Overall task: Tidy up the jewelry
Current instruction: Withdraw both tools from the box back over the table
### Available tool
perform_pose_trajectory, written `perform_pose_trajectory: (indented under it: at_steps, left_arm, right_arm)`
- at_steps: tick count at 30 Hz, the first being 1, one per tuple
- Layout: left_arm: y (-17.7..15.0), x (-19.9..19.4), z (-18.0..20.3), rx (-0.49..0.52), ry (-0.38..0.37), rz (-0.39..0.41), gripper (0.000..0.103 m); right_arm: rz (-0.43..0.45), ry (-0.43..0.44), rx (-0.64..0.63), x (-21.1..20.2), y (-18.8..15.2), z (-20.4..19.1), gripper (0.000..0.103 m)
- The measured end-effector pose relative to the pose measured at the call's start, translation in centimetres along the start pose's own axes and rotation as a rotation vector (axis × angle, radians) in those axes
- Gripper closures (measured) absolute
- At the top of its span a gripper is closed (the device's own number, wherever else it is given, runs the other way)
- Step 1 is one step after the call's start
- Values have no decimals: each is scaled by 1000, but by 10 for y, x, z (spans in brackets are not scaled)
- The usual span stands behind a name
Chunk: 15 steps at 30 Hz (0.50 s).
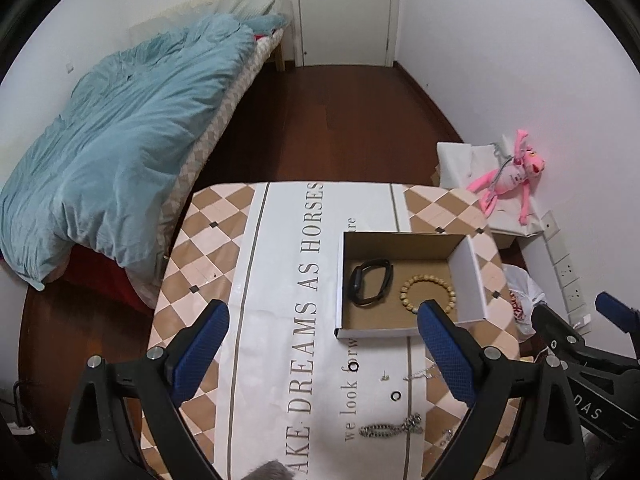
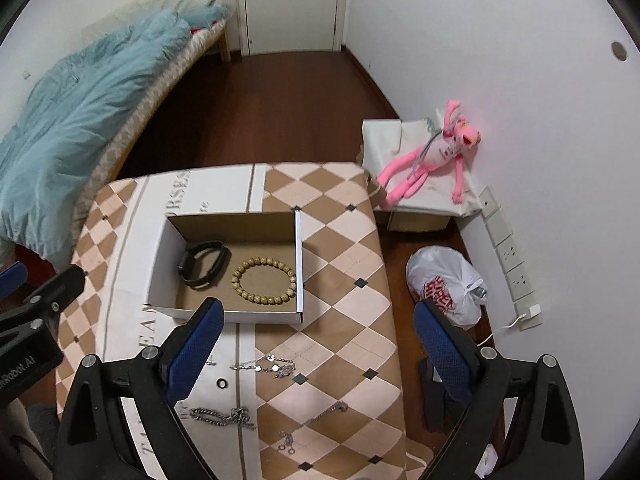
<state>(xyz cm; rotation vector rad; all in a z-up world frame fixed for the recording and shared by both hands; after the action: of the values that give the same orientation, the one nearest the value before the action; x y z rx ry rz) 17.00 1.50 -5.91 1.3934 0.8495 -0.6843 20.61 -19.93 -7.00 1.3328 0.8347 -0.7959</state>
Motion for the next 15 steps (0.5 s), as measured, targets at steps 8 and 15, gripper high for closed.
perform_pose_trajectory:
  at_steps: [8, 15]
  left_arm:
    - [-13, -36, -4, -8, 1, 55, 7]
    - [-51, -21, -16, -34, 49, 21, 7]
  right_arm:
    - [55, 50, 23, -44, -10, 1, 6]
    - [-46, 50, 36, -19, -61, 6, 6]
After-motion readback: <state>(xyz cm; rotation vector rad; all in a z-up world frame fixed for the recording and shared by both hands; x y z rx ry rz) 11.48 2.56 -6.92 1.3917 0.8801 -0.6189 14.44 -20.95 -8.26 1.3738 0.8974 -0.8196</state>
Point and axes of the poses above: each gripper's, at about its wrist camera, not at the fingertips, and x roughly the way its jaws point, z to its right, y to its top, the point moved 4 cm from there along x, roughly the way its jaws point, and after that the axes turned 1 degree about x, right-handed, at the moved point
